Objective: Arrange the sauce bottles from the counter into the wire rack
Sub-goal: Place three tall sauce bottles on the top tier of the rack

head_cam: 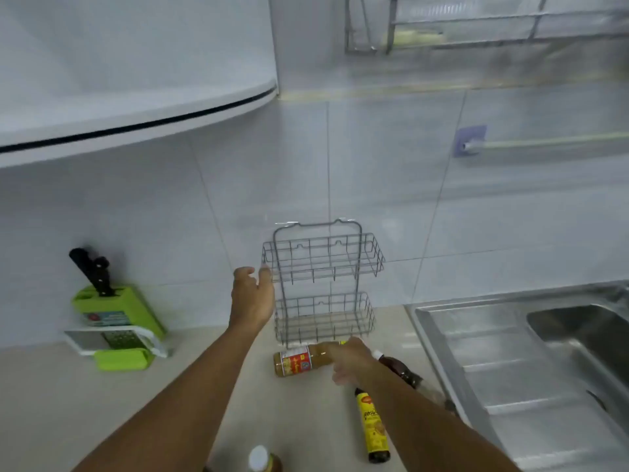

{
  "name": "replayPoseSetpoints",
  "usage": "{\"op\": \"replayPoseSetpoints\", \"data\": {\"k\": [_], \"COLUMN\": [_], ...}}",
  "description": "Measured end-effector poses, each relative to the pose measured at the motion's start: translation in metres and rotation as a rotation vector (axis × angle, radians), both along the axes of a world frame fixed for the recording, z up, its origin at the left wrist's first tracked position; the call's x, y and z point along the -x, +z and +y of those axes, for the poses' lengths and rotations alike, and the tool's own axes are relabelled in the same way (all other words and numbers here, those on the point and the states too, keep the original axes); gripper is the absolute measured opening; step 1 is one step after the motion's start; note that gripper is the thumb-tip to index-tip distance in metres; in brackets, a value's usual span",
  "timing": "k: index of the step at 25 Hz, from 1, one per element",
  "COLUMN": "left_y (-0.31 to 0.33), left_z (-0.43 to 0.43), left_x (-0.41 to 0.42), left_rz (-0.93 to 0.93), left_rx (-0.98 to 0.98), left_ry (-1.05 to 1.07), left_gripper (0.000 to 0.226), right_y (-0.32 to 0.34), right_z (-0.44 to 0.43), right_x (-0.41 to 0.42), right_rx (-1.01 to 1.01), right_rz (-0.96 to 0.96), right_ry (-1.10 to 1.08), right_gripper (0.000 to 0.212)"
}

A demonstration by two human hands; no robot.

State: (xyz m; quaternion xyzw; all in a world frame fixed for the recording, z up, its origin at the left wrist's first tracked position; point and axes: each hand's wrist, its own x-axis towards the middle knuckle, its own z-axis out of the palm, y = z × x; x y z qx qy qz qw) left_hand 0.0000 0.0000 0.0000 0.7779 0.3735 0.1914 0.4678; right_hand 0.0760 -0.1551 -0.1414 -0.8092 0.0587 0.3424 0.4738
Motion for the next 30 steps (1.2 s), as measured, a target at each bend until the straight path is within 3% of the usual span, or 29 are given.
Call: {"op": "replayPoseSetpoints", "data": {"k": [2, 7, 11, 19, 21, 26, 30], "left_y": [-0.011, -0.038, -0.052, -0.052, -0.049, -0.048, -0.043], "left_z": [0.008, 0.027, 0.042, 0.049, 0.049, 0.053, 0.055], "left_x": [-0.019, -0.046, -0.052, -0.052, -0.052, -0.053, -0.052], "left_rz": [-0.037, -0.059, -0.074, -0.054, -0.049, -0.010, -0.036], "left_rx": [0.089, 0.067, 0.126, 0.176, 0.178, 0.203, 0.363], "left_ry": [-0.002, -0.032, -0.019, -0.054, -0.055, -0.064, -0.075], "left_gripper": [0.060, 0.048, 0.048, 0.048, 0.048, 0.049, 0.050], "right_y": [-0.035, -0.093, -0.093, -0.093, -0.085, -0.022, 0.066], "right_z": [0.018, 0.058, 0.075, 0.068, 0.064, 0.037, 0.022], "right_x": [-0.006, -0.020, -0.037, -0.031, -0.024, 0.001, 0.018], "right_rx": [-0.047, -0.124, 0.029, -0.139, -0.153, -0.210, -0.320], "right_rz": [0.108, 0.208, 0.174, 0.218, 0.128, -0.248, -0.542], "right_ry": [-0.157, -0.434, -0.430, -0.521, -0.498, -0.284, -0.062], "right_gripper": [0.053, 0.041, 0.062, 0.049, 0.049, 0.024, 0.028]}}
